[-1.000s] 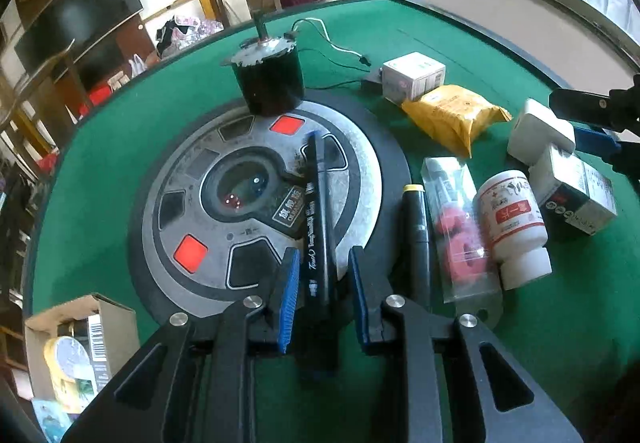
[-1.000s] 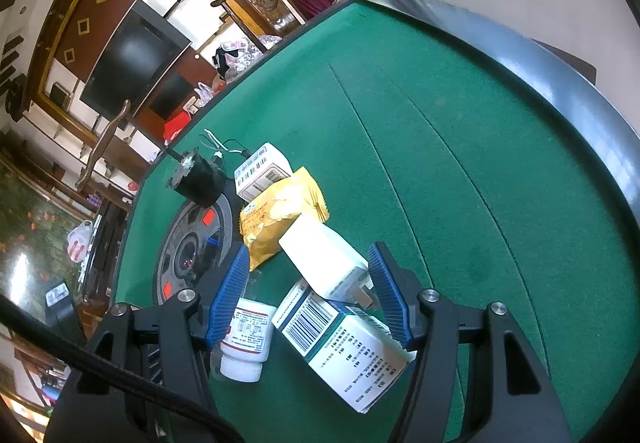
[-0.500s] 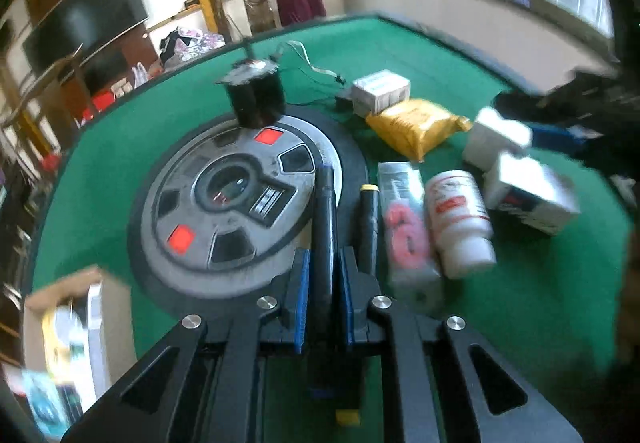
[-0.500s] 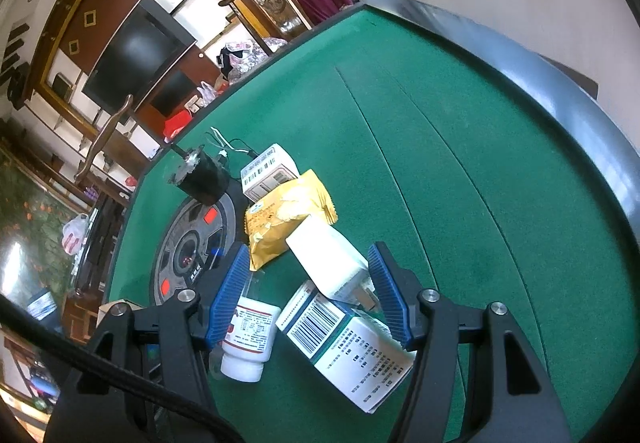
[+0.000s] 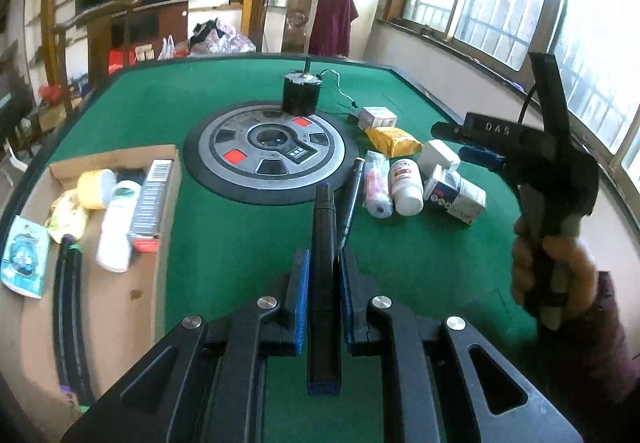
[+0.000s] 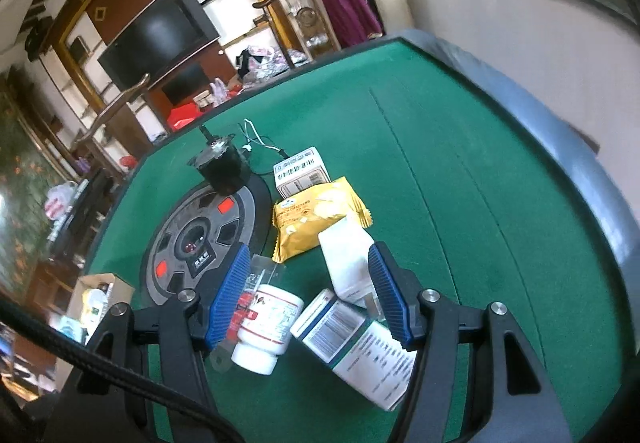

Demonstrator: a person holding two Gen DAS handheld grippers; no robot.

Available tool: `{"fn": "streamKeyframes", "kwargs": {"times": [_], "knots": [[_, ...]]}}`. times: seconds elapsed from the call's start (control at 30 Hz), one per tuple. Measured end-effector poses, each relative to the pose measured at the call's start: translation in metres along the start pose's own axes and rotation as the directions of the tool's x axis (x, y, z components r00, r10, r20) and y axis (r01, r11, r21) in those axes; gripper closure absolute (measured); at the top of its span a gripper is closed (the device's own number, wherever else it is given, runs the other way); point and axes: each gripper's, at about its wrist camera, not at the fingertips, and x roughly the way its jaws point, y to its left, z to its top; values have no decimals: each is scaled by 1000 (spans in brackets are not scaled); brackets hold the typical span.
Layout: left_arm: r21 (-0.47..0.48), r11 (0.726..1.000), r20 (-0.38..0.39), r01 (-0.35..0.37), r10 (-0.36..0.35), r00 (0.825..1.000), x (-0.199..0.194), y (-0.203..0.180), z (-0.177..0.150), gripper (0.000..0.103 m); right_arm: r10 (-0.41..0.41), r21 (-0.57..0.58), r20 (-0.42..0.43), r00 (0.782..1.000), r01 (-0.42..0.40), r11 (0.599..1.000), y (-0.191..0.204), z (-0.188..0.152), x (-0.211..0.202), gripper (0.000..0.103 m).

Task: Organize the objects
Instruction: 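Lift the marker with the left tool while the right tool grasps another black marker, then carry both markers into the cardboard box and open both tools to release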

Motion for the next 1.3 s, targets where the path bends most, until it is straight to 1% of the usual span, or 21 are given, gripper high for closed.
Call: {"fn": "streamKeyframes", "kwargs": {"times": [0.03, 0.13, 0.17, 0.2, 0.23, 0.3, 0.37, 0.4, 0.5, 0.53, 0.63, 0.7, 0.77, 0.8, 0.87, 0.93, 0.97, 1.03, 1.07, 1.2, 1.3], "knots": [[6, 1000, 8, 1, -1, 1000, -5, 1, -1, 92, 31, 6, -5, 999, -31, 999, 4, -3, -6, 43], [-14, 999, 38, 30, -30, 999, -18, 13, -3, 92, 68, -8, -8, 998, -68, 998, 22, -15, -18, 43], [-29, 999, 44, 44, -43, 998, -21, 17, -3, 92, 92, -15, -30, 995, -93, 996, 30, -18, -18, 43], [-44, 997, 51, 59, -57, 997, -24, 22, -4, 92, 127, -19, -71, 989, -129, 991, 39, -21, -15, 43], [-56, 996, 58, 71, -68, 996, -27, 26, -5, 92, 158, -14, -115, 981, -161, 987, 47, -23, -9, 43], [-75, 993, 74, 89, -83, 994, -34, 35, -8, 92, 229, 22, -212, 950, -230, 973, 62, -28, 12, 43], [-87, 991, 92, 97, -89, 992, -43, 44, -12, 92, 261, 59, -287, 922, -255, 965, 74, -33, 34, 43], [-89, 991, 96, 96, -88, 992, -45, 48, -14, 92, 240, 55, -317, 917, -235, 970, 80, -36, 46, 43], [-106, 990, 108, 95, -84, 991, -53, 67, -21, 91, 72, -24, -365, 928, -87, 996, 95, -45, 69, 43], [-117, 988, 110, 98, -86, 990, -54, 75, -22, 91, 36, -42, -371, 928, -55, 998, 97, -47, 73, 43], [-170, 978, 117, 117, -98, 988, -54, 99, -26, 91, -62, -91, -340, 938, 33, 995, 105, -50, 75, 44], [-202, 971, 123, 129, -106, 987, -54, 114, -30, 91, -125, -117, -326, 937, 92, 989, 109, -49, 80, 44], [-224, 964, 132, 140, -112, 985, -54, 125, -32, 91, -168, -133, -308, 936, 132, 982, 112, -47, 85, 47], [-233, 962, 136, 144, -114, 984, -55, 130, -34, 91, -199, -154, -296, 934, 159, 975, 116, -46, 87, 52], [-247, 957, 146, 150, -116, 982, -58, 140, -37, 91, -265, -206, -262, 928, 214, 955, 124, -47, 92, 72], [-258, 955, 155, 148, -110, 982, -61, 148, -40, 91, -306, -242, -233, 923, 250, 938, 130, -51, 92, 78], [-263, 954, 160, 146, -107, 981, -63, 152, -41, 91, -309, -248, -225, 924, 253, 935, 132, -52, 92, 83], [-275, 951, 166, 142, -98, 981, -66, 159, -44, 91, -282, -227, -225, 933, 232, 946, 129, -53, 89, 90], [-282, 949, 168, 138, -92, 982, -68, 162, -45, 91, -269, -212, -227, 936, 222, 952, 127, -53, 88, 91], [-300, 947, 169, 116, -67, 983, -72, 170, -48, 91, -180, -116, -250, 951, 155, 981, 113, -54, 78, 91], [-314, 944, 166, 103, -52, 985, -75, 174, -51, 91, -100, -38, -276, 956, 93, 995, 102, -56, 74, 91]]}}
